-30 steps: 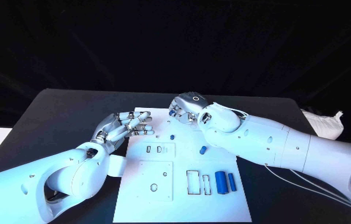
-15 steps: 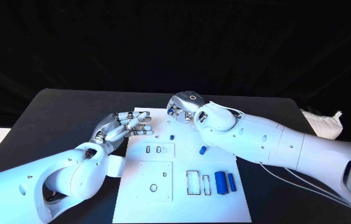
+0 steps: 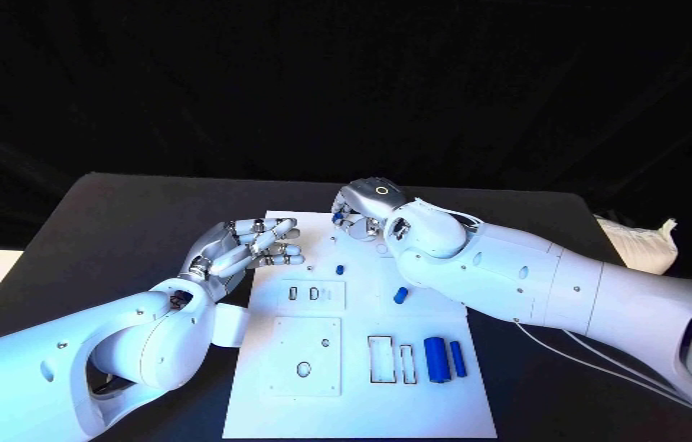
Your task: Assemble the parts on the task board
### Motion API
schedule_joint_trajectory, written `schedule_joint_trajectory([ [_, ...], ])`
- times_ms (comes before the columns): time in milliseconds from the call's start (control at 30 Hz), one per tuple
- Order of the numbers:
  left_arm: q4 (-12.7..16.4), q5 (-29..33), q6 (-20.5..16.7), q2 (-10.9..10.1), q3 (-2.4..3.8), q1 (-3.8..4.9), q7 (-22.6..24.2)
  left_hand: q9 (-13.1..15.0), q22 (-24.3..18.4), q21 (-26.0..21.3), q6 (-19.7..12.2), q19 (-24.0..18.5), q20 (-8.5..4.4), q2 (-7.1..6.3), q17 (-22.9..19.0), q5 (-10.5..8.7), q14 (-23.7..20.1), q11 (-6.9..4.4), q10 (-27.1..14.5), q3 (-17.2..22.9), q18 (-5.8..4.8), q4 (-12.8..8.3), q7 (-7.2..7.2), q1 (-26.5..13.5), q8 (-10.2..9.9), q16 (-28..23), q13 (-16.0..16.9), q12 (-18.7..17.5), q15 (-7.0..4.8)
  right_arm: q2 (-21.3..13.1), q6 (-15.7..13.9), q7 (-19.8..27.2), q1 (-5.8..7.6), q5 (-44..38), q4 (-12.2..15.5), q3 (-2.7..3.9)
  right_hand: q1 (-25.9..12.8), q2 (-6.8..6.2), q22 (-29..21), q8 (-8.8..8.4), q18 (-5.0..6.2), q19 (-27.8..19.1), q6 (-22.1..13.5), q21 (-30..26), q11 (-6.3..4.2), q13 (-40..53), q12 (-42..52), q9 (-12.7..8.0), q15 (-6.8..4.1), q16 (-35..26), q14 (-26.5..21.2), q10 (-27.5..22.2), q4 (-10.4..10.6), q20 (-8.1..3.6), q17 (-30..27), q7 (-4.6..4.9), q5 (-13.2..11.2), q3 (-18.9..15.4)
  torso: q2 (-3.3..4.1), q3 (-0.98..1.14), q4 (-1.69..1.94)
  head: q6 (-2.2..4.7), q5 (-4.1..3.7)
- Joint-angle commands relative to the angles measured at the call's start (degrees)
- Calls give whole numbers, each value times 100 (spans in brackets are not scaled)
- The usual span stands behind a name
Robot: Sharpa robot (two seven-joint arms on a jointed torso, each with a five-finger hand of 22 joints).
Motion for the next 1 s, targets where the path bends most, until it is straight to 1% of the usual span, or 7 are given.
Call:
schedule_joint_trajectory([
  [33,9,14,112,3,5,9,24,-3,-9,-19,-1,12,31,6,5,0,-7,-5,-48,-3,47,-28,50,44,-14,-24,-8,-5,11,-25,211,-57,-42,-85,17,-30,45,-20,34,29,-90,5,40,55,-24,11,0,9,20,46,205,48,25,41,22,-36,36,26,4,0,-3,3,3],
  [833,1,15,112,-8,5,9,20,-3,-9,-19,-1,12,31,6,5,0,-7,-5,-48,-3,47,-28,50,44,-14,-24,-8,-5,11,-88,90,-72,-46,-81,105,-31,25,-76,49,11,-88,-4,33,82,-19,3,-24,14,19,61,205,52,48,36,23,-25,33,11,10,-10,2,5,-15],
  [867,1,15,111,-9,5,9,20,-3,-9,-19,-1,12,31,6,5,0,-7,-5,-48,-3,47,-28,50,44,-14,-24,-8,-5,11,-86,74,-83,-46,-73,96,-31,3,-108,28,-9,-88,-21,-33,72,1,-6,-34,-2,36,41,196,-20,66,44,-12,-2,29,2,10,-11,0,7,-14],
  [900,1,15,110,-10,5,10,18,-3,-9,-19,-1,12,31,6,5,0,-7,-5,-48,-3,47,-28,50,44,-14,-24,-8,-5,11,-82,55,-96,-46,-55,79,-32,-103,-275,-92,-37,-81,-95,-315,0,88,-27,-50,-72,93,-56,156,-294,120,81,-165,89,32,-79,10,-12,-3,10,-14],
  [933,2,15,111,-10,5,10,16,-3,-9,-19,-1,12,31,6,5,0,-7,-5,-48,-3,47,-28,50,44,-14,-24,-8,-5,11,-80,45,-99,-46,-49,70,-32,-156,-338,-186,-30,-80,-155,-600,-63,147,-28,-55,-145,138,-118,128,-537,162,120,-258,138,-2,-138,9,-14,-1,10,-17],
  [967,2,15,112,-11,5,10,15,-3,-9,-19,-1,12,31,6,5,0,-7,-5,-48,-3,47,-28,50,44,-14,-24,-8,-5,11,-78,33,-101,-46,-45,62,-33,-177,-399,-298,-7,-58,-227,-925,-141,169,-24,-43,-201,167,-197,95,-802,187,148,-373,141,2,-223,8,-15,-3,11,-16],
  [1000,2,15,113,-11,5,10,13,-3,-9,-19,-1,12,31,6,5,0,-7,-5,-48,-3,47,-28,50,44,-14,-24,-8,-5,11,-77,22,-101,-46,-43,58,-33,-188,-488,-381,-22,-39,-277,-1163,-197,183,-30,-49,-225,179,-257,71,-978,189,161,-462,73,15,-316,9,-15,0,12,-18],
])
